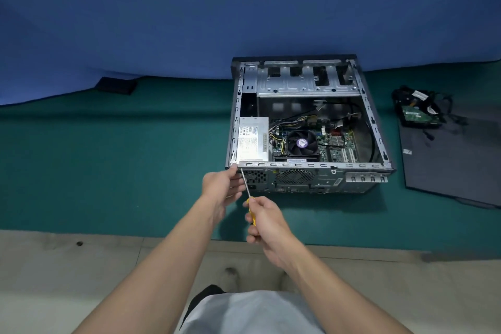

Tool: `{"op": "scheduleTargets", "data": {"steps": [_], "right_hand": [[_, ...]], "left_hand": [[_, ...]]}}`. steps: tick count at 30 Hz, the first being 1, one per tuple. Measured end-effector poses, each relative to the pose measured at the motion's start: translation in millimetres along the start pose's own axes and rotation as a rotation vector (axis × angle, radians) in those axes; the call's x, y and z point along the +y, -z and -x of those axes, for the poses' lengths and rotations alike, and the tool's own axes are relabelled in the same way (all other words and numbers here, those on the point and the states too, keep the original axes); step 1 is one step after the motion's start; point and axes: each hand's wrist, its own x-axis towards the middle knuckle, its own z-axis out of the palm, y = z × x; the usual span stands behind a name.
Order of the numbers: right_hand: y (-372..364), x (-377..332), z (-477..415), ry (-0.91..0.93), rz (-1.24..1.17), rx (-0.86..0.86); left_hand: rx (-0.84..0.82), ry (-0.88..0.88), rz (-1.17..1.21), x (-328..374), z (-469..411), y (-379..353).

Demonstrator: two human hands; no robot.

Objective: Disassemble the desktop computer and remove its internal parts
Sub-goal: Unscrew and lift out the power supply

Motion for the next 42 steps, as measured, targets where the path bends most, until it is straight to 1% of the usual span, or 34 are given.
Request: {"op": "scheduleTargets", "data": {"steps": [3, 7, 13, 16, 22, 26, 30, 35, 37, 40, 42], "right_hand": [[-12, 6, 1, -0.011, -0.016, 0.051], [-29, 11, 2, -0.006, -0.065, 0.109], [-49, 18, -2, 0.02, -0.195, 0.173], [-52, 20, -6, 0.033, -0.287, 0.173], [-57, 26, -9, 0.032, -0.391, 0.163], [-57, 29, -8, 0.01, -0.505, 0.123], [-54, 31, -9, 0.0, -0.551, 0.098], [-48, 30, -13, -0.038, -0.635, 0.023], [-44, 30, -15, -0.084, -0.711, -0.037], [-39, 32, -16, -0.162, -0.893, -0.19], [-36, 32, -16, -0.178, -0.966, -0.272]], "left_hand": [[-0.104, 0.027, 0.084, 2, -3, 2], [-0.19, 0.069, 0.138, 7, -10, 9], [-0.225, 0.096, 0.138, 11, -19, 19], [-0.246, 0.097, 0.137, 13, -20, 21], [-0.28, 0.087, 0.089, 14, -20, 25], [-0.293, 0.087, 0.074, 15, -21, 26], [-0.302, 0.083, 0.063, 15, -21, 27], [-0.286, 0.082, 0.073, 15, -21, 25], [-0.28, 0.082, 0.071, 15, -21, 24], [-0.272, 0.081, 0.074, 15, -19, 24], [-0.265, 0.082, 0.076, 15, -19, 23]]}}
